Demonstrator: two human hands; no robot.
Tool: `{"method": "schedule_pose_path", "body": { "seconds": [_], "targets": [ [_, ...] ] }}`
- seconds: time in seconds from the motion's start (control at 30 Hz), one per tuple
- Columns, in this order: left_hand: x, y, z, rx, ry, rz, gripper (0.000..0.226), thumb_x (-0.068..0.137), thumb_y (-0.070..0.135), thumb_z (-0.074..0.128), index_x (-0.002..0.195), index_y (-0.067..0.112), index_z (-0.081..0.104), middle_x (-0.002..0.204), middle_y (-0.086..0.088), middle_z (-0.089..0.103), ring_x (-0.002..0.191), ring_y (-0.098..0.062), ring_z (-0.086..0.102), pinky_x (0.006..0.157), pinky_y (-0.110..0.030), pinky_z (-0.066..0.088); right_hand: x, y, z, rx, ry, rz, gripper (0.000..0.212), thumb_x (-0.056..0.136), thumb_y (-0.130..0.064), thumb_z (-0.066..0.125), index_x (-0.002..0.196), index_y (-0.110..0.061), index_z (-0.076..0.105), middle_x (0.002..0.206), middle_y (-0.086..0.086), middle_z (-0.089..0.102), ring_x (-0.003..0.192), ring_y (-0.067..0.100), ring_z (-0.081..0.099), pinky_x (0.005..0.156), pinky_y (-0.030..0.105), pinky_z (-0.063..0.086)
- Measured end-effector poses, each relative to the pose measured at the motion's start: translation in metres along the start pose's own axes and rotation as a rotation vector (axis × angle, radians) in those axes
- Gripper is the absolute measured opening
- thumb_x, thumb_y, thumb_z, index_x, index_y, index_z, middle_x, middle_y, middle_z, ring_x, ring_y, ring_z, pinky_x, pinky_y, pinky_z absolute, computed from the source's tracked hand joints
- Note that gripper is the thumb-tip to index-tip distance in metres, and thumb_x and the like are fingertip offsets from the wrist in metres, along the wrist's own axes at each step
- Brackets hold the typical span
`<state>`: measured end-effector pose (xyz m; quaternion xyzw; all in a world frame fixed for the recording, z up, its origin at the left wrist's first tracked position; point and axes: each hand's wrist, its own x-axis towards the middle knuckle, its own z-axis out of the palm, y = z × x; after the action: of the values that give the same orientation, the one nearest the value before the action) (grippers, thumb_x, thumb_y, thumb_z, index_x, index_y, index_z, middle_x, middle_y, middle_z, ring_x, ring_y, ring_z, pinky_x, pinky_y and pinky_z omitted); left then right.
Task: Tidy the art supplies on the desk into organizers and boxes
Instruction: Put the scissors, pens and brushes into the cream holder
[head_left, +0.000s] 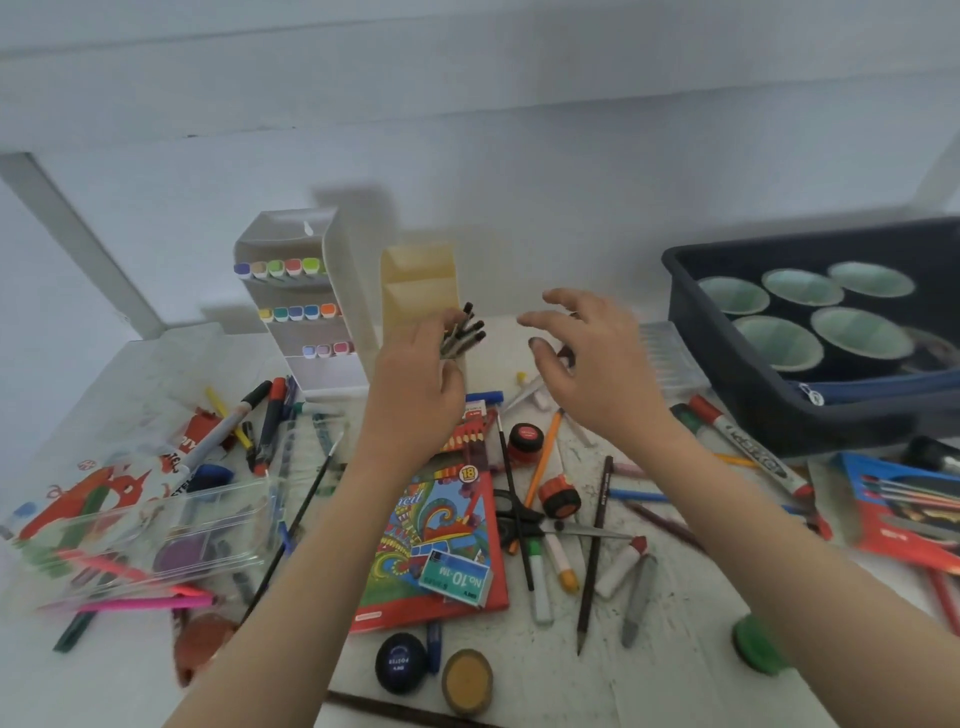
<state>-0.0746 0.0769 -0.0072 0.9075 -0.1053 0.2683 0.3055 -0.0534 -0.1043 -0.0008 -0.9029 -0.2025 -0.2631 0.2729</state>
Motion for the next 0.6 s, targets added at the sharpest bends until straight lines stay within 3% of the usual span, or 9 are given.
{"method": "schedule_pose_path", "body": {
  "seconds": [0.1, 0.17, 0.27, 0.33, 0.6],
  "targets": [
    [-0.004, 0.016, 0.006, -0.053, -0.071, 0.025, 0.032, 0.084, 0.000, 0.055, 0.112, 0.014, 0.059, 0.106, 0.006, 0.059, 0.100, -0.004, 0.047, 0.086, -0.004, 0.028, -0.015, 0.017, -0.023, 0.020, -0.052, 0.045, 0.015, 0.089, -0.016, 0.057, 0.096, -0.018, 0.069, 0.091, -0.004, 0.062, 0.086, 0.010, 0.052, 0.080, 0.026, 0.037],
    [-0.009, 0.024, 0.011, -0.092, -0.158, 0.053, 0.023, 0.084, 0.002, 0.056, 0.100, 0.018, 0.061, 0.094, 0.010, 0.059, 0.090, -0.004, 0.050, 0.080, -0.003, 0.032, -0.028, 0.024, -0.036, 0.009, -0.257, 0.056, 0.010, 0.088, -0.021, 0.056, 0.088, -0.022, 0.066, 0.079, -0.013, 0.056, 0.072, 0.000, 0.046, 0.067, 0.021, 0.035],
    [-0.015, 0.035, 0.022, -0.149, -0.278, 0.050, 0.018, 0.085, 0.006, 0.057, 0.091, 0.022, 0.061, 0.085, 0.013, 0.061, 0.084, -0.003, 0.055, 0.076, -0.011, 0.041, -0.057, 0.028, -0.042, -0.038, -0.623, 0.044, 0.012, 0.084, -0.038, 0.059, 0.082, -0.027, 0.064, 0.079, -0.013, 0.057, 0.073, 0.001, 0.050, 0.062, 0.021, 0.037],
    [-0.018, 0.041, 0.030, -0.163, -0.318, 0.026, 0.017, 0.086, 0.007, 0.056, 0.091, 0.022, 0.062, 0.087, 0.011, 0.063, 0.086, -0.002, 0.056, 0.076, -0.014, 0.043, -0.074, 0.027, -0.039, -0.055, -0.750, 0.045, 0.014, 0.080, -0.042, 0.062, 0.079, -0.028, 0.063, 0.079, -0.012, 0.056, 0.076, 0.005, 0.052, 0.062, 0.020, 0.038],
    [-0.023, 0.058, 0.042, -0.220, -0.376, -0.051, 0.021, 0.086, 0.008, 0.055, 0.089, 0.027, 0.062, 0.087, 0.015, 0.064, 0.086, 0.008, 0.055, 0.071, 0.000, 0.035, -0.091, 0.026, -0.026, 0.043, -0.686, -0.033, 0.014, 0.082, -0.039, 0.064, 0.087, -0.027, 0.068, 0.083, -0.011, 0.053, 0.081, 0.011, 0.050, 0.060, 0.017, 0.025]
  ]
}}
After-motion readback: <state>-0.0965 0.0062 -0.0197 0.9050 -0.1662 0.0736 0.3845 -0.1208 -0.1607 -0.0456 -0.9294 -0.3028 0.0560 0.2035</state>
